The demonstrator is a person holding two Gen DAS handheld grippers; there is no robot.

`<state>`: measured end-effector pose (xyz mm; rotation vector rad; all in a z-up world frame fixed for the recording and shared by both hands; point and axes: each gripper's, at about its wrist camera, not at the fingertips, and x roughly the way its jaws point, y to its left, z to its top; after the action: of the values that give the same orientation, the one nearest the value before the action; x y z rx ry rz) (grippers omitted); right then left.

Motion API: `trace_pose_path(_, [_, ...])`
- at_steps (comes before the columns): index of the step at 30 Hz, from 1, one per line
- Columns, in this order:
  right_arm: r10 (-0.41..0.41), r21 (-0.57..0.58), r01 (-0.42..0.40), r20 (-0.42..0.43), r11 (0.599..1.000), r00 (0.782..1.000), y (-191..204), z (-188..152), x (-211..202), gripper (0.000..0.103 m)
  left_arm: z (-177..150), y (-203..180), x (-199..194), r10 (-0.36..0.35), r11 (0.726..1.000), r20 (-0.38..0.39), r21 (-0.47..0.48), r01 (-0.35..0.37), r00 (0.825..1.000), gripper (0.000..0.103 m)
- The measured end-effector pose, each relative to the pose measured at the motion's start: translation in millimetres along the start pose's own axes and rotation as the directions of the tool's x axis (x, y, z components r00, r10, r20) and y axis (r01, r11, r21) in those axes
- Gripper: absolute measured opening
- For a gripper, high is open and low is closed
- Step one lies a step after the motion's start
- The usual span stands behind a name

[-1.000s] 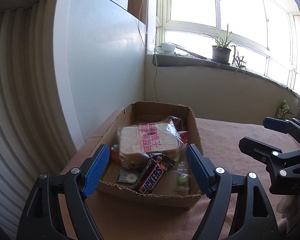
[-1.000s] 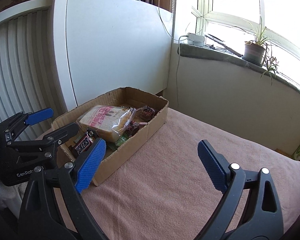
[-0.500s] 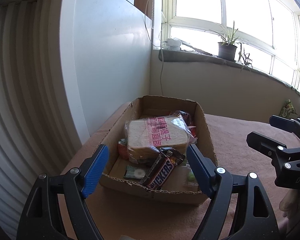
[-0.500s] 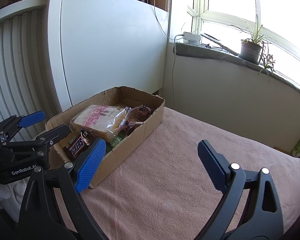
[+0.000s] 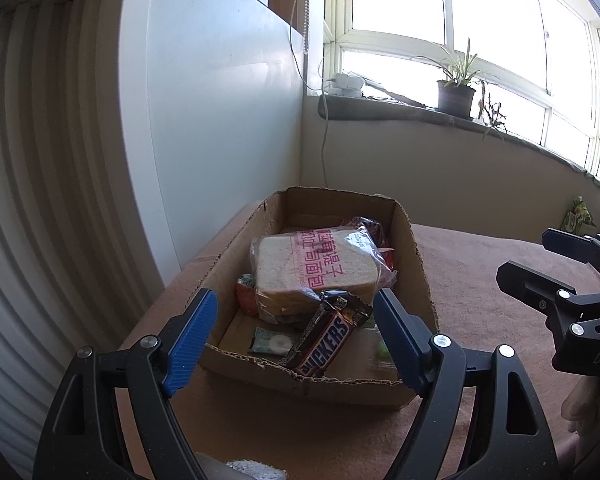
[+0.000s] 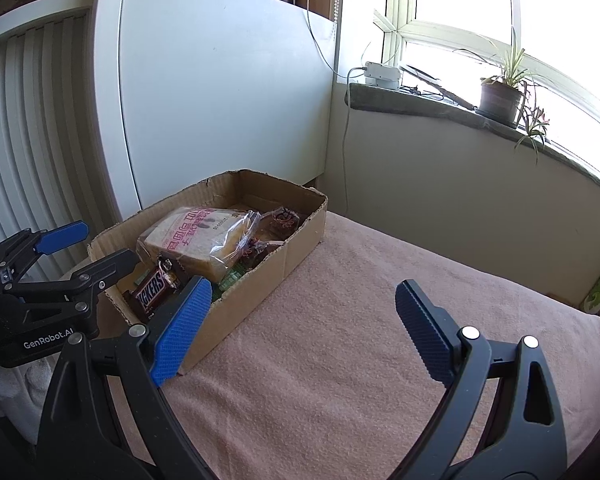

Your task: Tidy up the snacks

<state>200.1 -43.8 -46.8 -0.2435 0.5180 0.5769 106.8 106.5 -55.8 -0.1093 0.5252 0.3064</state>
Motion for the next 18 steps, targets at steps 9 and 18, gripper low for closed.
trace_pose_path(9, [0.000,-0.004,0.000,-0.003,1.000,1.000,0.7,-0.9,-0.3,0.095,-0.8,1.4,0.8,0.001,1.000,0.001,0.000,-0.001,1.000,0.080])
trace_pose_path(18, [0.001,-0.014,-0.001,-0.007,1.000,1.000,1.2,-1.3,0.6,0.095,-0.6,1.9,1.9,0.002,1.000,0.001,0.002,-0.002,1.000,0.080])
